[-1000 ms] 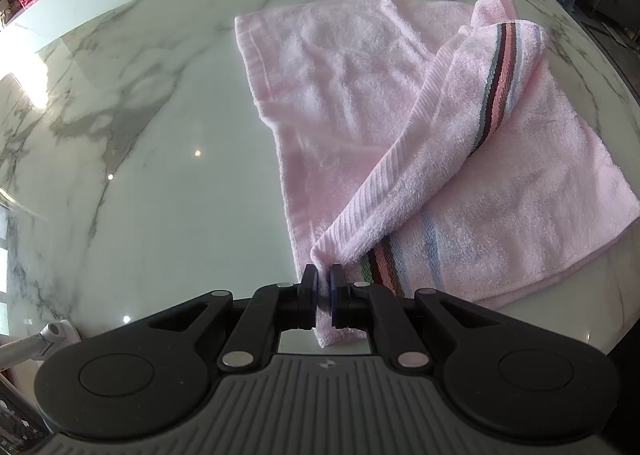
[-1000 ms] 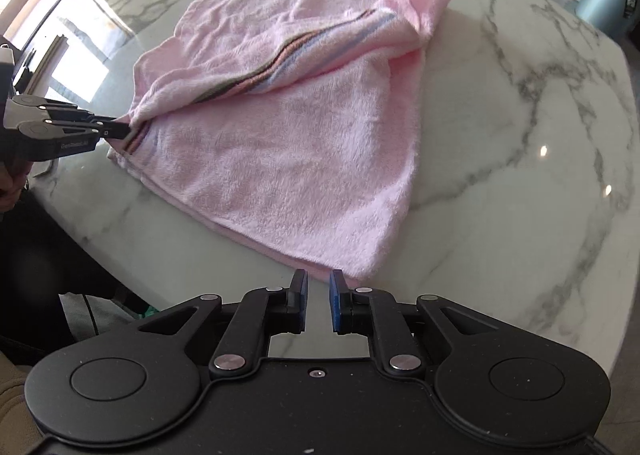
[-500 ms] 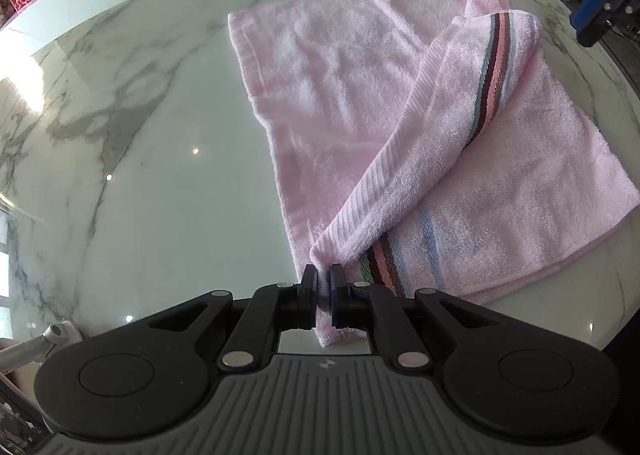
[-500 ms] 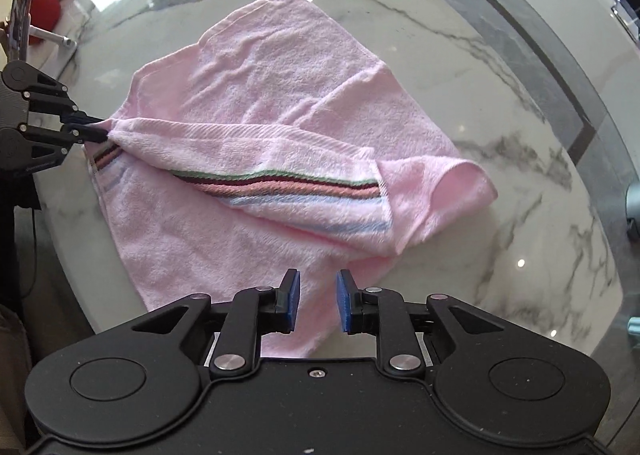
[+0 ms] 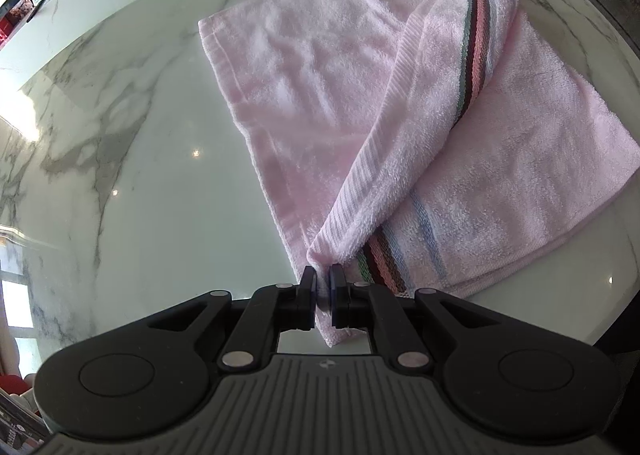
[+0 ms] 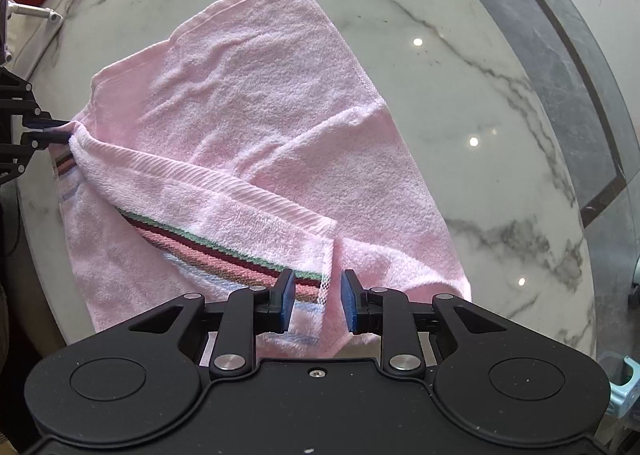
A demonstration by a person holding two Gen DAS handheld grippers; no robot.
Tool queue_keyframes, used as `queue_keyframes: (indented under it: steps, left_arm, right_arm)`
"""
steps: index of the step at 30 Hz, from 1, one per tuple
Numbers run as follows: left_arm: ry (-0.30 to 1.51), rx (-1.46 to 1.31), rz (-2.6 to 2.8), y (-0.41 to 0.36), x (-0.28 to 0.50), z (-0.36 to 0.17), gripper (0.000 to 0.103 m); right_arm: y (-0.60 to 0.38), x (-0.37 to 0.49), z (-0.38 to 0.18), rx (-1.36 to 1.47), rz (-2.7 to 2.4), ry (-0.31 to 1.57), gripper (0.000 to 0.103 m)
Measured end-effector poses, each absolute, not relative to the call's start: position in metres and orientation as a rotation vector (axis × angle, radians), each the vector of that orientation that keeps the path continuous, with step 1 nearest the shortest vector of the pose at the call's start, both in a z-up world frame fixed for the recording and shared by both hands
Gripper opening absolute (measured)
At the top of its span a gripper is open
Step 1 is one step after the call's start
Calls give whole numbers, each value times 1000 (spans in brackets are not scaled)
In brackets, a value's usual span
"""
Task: Fold towel
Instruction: 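Open the right gripper and close it on the striped folded corner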
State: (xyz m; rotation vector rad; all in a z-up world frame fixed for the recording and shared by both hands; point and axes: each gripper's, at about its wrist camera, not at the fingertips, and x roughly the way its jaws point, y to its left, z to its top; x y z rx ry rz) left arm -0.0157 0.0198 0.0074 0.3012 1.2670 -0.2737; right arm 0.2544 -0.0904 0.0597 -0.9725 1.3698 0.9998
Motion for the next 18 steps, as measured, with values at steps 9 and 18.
queue_keyframes:
  steps: [9, 18]
  left_arm:
    - [1283, 296, -292, 22, -12, 8, 5]
    - [1289, 290, -271, 25, -10, 8, 5]
  right_arm:
    - [-71, 255, 18, -1070, 1026, 1431, 24]
    - [-74, 246, 19, -1127, 1051, 1378, 5]
